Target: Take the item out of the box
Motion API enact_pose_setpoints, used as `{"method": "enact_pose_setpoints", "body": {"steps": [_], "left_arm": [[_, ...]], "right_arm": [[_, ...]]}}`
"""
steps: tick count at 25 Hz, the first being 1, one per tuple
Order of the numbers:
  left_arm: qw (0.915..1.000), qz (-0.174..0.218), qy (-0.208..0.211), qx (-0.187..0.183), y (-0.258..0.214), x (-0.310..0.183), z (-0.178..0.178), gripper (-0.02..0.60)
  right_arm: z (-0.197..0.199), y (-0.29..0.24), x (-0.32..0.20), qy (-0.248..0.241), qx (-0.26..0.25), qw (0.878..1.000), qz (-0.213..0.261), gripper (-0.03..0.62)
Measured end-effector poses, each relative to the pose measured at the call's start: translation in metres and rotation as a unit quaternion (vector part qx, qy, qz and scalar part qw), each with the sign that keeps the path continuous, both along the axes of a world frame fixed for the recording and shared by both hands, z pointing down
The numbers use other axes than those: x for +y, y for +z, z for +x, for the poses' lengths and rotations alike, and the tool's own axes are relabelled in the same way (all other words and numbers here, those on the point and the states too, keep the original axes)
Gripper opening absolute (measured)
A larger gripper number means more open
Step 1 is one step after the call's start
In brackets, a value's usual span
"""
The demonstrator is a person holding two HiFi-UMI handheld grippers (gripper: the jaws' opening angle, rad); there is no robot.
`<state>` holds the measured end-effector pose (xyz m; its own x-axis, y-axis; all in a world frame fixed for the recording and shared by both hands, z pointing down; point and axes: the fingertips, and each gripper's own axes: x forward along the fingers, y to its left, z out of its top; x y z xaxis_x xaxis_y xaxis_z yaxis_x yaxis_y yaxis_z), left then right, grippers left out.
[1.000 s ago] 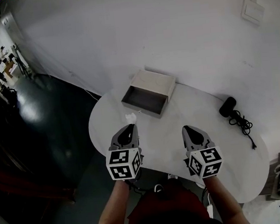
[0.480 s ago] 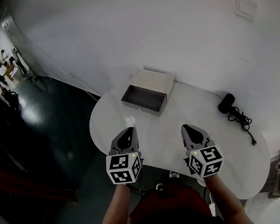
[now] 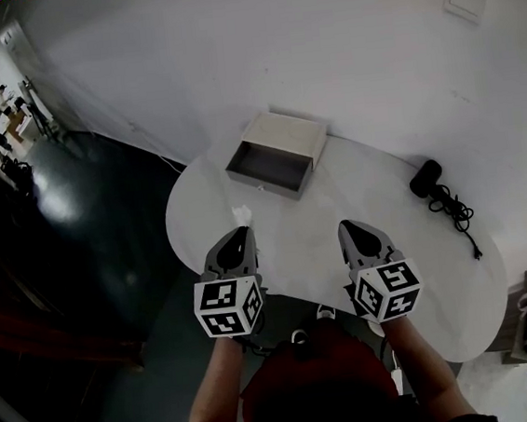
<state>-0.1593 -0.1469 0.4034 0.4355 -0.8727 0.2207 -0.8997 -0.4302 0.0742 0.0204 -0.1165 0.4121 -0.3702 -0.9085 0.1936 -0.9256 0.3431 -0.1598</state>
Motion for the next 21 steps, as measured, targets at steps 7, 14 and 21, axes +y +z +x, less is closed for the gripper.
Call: {"method": "enact_pose_setpoints", "body": {"steps": [7, 14, 21], "left_arm": [[1.0, 0.002, 0.0, 0.004, 0.002, 0.006, 0.0, 0.035], [1.0, 0.004, 0.005, -0.001, 0.002, 0.011, 0.004, 0.035], [0.9999, -0.004, 0.011, 0.001, 0.003, 0.021, 0.007, 0.035]], "right_arm": [[0.001, -0.001, 0.005, 0.004, 0.005, 1.0, 0.003, 0.014], [-0.001, -0.003, 0.01, -0.001, 0.005, 1.0, 0.006, 0.014], [-0.004, -0.003, 0.02, -0.007, 0.0, 1.0, 0.004, 0.014]]}}
